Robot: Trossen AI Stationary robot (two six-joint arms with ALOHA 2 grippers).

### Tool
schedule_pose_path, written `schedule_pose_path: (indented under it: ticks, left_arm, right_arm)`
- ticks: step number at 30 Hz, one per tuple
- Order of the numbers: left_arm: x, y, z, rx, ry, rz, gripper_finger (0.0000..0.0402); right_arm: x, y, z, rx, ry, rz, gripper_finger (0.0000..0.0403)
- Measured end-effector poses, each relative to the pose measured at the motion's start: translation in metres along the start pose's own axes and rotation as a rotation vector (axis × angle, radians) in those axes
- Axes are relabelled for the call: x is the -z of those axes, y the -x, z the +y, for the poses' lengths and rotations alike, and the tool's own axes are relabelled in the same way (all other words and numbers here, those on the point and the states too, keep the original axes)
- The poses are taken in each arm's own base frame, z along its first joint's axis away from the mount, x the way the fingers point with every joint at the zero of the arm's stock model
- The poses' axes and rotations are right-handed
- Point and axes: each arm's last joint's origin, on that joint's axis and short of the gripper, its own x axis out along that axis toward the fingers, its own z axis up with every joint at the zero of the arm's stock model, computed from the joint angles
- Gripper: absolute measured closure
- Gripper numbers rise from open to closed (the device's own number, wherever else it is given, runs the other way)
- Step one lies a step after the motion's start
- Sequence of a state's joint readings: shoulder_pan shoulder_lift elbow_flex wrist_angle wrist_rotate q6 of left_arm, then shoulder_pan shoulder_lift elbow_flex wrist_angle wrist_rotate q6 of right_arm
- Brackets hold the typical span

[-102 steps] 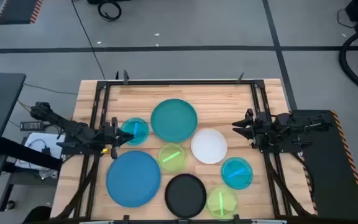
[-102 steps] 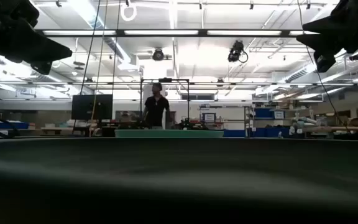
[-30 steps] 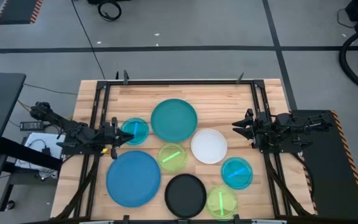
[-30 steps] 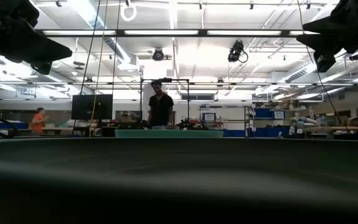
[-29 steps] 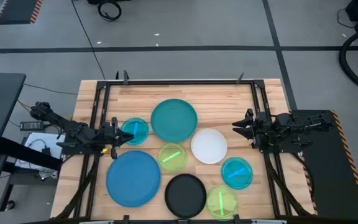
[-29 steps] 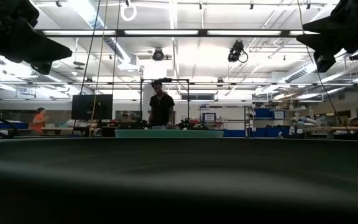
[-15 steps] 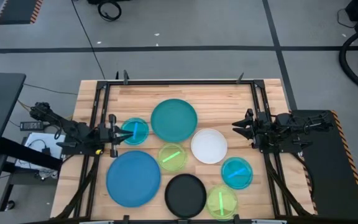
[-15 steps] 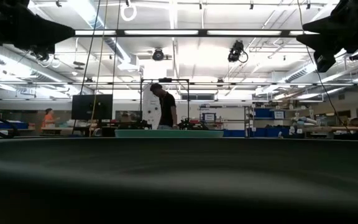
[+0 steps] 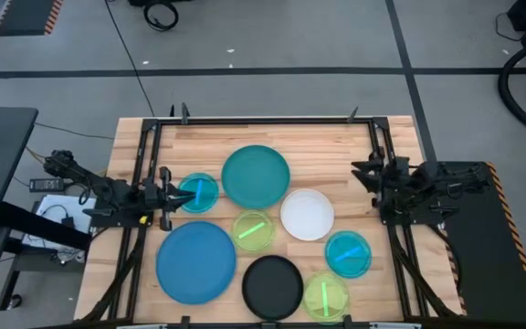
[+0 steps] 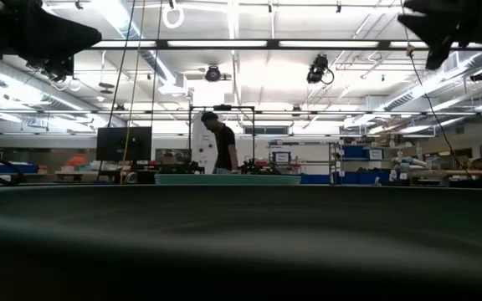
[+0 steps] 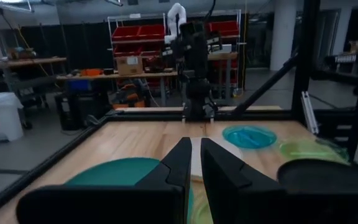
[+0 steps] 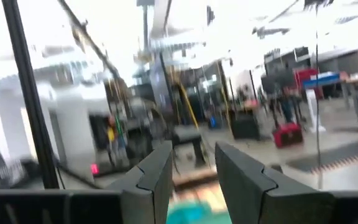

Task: Stack plastic plates
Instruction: Stack the green plate on the blue plate

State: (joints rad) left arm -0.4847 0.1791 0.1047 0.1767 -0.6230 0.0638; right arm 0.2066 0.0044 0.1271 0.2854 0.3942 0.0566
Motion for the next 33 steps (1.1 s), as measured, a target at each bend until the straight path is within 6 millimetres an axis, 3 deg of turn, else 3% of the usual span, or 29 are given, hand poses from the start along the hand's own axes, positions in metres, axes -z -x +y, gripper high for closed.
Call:
schedule_pose_path:
  ticks: [10, 17, 29, 33]
  left_arm:
    - [0.001, 0.0, 0.0, 0.0, 0.156, 0.006, 0.0358]
    - [-0.003, 0.0, 0.0, 0.001, 0.248, -0.031, 0.0358]
    - [-0.003, -0.001, -0.001, 0.041, 0.258, -0.024, 0.0358]
    - [-0.01, -0.003, -0.003, 0.045, 0.251, 0.007, 0.0358]
  right_arm:
    - [-0.007, 0.0, 0.0, 0.016, -0.015, -0.071, 0.0271]
    - [0.0, -0.006, -0.002, 0.144, -0.049, -0.021, 0.0271]
    - [0.023, -0.027, 0.004, 0.219, 0.0, 0.126, 0.0271]
    - [0.021, -0.042, 0.011, 0.23, 0.02, 0.177, 0.0271]
